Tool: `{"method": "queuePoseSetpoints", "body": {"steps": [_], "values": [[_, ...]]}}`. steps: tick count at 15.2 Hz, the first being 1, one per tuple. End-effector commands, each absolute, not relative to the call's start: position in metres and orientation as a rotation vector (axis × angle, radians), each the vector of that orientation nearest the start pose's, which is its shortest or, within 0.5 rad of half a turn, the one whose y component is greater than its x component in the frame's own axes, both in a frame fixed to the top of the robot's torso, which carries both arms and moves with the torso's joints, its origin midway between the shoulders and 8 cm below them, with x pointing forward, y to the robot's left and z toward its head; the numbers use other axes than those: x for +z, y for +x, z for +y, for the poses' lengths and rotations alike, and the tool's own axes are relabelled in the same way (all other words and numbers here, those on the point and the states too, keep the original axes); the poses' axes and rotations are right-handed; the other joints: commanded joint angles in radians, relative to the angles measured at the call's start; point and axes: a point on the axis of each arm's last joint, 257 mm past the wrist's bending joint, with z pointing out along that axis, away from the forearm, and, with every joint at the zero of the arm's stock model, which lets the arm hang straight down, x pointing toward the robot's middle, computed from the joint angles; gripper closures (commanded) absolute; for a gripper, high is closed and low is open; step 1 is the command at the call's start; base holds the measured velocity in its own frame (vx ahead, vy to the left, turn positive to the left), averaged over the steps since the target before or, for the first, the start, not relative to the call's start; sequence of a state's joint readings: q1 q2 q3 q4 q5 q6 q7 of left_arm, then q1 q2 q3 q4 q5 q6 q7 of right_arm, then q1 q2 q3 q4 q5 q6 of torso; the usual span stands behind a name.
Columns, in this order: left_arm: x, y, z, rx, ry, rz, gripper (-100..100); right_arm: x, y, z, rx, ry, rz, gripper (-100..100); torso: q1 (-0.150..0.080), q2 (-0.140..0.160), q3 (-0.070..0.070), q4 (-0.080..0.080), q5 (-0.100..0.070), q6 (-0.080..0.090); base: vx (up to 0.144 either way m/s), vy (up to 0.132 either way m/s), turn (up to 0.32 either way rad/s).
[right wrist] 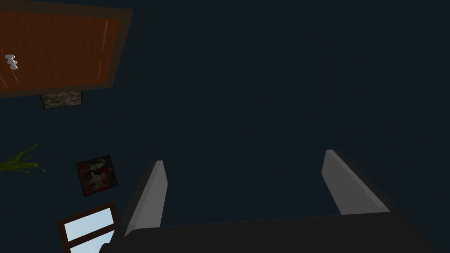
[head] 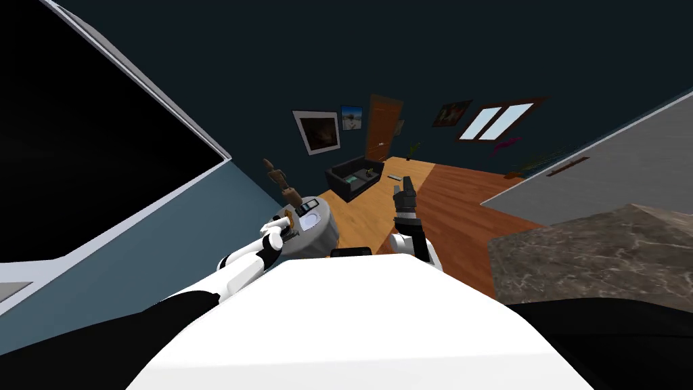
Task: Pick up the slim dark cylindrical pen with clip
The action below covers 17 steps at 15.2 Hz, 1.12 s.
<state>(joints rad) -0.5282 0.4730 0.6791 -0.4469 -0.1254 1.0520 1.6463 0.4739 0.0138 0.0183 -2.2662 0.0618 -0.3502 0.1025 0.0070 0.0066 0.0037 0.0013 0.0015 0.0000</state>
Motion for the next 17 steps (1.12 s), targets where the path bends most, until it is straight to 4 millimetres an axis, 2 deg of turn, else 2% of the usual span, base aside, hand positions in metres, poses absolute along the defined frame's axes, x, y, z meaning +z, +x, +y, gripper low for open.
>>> {"method": "queuePoseSetpoints", "body": {"steps": [1,4,5,10,12,17], "values": [[-0.502,0.325,0.526,-0.066,-2.786,-1.007,-100,-0.003,0.374,-0.271,1.161,0.700,0.760,0,0.000,0.000,0.000,0.000,0.000,0.000,-0.118,0.101,-0.317],[-0.502,0.325,0.526,-0.068,-2.787,-1.008,-100,-0.003,0.374,-0.271,1.161,0.700,0.760,0,0.001,0.000,0.000,-0.001,0.001,-0.001,-0.083,0.070,-0.164],[-0.502,0.325,0.525,-0.069,-2.784,-1.015,100,-0.003,0.374,-0.271,1.161,0.700,0.761,0,0.000,-0.002,-0.001,-0.001,0.001,-0.001,-0.022,0.017,-0.005],[-0.499,0.327,0.527,-0.069,-2.797,-0.980,100,-0.003,0.374,-0.271,1.161,0.700,0.761,0,-0.003,-0.007,-0.005,-0.003,0.000,-0.002,0.003,-0.006,0.044],[-0.497,0.329,0.528,-0.072,-2.807,-0.951,100,-0.004,0.374,-0.271,1.160,0.700,0.761,0,-0.008,-0.011,-0.007,-0.004,-0.001,-0.005,0.099,-0.116,0.399],[-0.487,0.339,0.533,-0.083,-2.845,-0.838,100,-0.004,0.374,-0.271,1.161,0.700,0.761,0,-0.010,-0.017,-0.010,-0.004,-0.002,-0.001,0.115,-0.093,0.204]]}}
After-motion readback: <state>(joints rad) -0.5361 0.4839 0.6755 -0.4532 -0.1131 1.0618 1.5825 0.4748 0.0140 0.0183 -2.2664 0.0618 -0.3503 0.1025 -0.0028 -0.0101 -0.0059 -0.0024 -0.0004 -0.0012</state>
